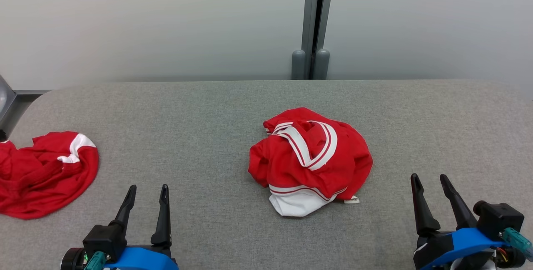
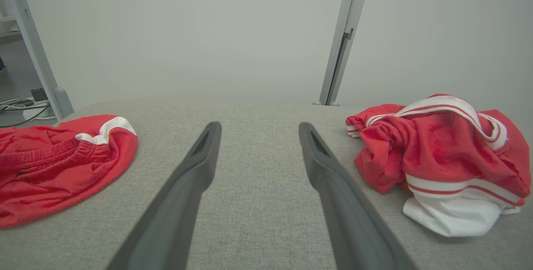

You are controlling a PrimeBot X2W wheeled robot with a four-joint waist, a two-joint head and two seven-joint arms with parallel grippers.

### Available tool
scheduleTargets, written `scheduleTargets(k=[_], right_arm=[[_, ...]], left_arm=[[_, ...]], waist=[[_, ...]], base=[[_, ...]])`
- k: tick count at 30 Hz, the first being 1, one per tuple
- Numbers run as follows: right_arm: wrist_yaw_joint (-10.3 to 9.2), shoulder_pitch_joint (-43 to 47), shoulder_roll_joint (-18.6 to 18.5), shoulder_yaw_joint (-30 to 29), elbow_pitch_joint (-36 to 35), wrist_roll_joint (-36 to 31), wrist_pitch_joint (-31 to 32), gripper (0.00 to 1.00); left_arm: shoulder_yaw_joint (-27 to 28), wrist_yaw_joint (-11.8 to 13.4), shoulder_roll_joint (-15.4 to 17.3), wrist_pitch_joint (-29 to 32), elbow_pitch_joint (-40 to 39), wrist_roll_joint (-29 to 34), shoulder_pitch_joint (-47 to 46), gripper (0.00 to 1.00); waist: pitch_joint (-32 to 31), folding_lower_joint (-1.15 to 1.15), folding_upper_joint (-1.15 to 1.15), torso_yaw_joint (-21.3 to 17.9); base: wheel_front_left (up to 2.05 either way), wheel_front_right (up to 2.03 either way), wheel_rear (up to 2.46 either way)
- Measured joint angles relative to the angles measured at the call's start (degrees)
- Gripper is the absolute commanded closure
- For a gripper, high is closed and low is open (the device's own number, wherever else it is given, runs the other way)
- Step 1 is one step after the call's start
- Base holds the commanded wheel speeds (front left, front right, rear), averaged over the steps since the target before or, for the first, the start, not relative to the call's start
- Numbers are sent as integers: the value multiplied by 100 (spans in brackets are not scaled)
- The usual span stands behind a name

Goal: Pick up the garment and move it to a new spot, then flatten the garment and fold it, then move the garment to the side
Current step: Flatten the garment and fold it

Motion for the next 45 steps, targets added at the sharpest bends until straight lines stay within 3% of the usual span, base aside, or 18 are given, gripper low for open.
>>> scheduleTargets(k=[17,28,37,45], right_arm=[[0,-40,0,204,18,23,-26,0],[0,-132,-1,437,24,29,-24,0],[0,-255,1,662,91,155,-71,0],[0,-282,-1,616,181,212,-151,0]], left_arm=[[-143,-125,-63,108,-63,18,-200,0],[-1271,-419,-354,1279,-47,-442,-945,0],[-1594,-388,-482,1896,464,-947,-1387,0],[-1529,-193,-547,1894,683,-1095,-1590,0]], waist=[[103,0,0,-300],[331,0,0,-889],[512,1,0,-1359],[569,0,0,-1651]], base=[[0,0,0],[0,0,0],[0,0,0],[0,0,0]])
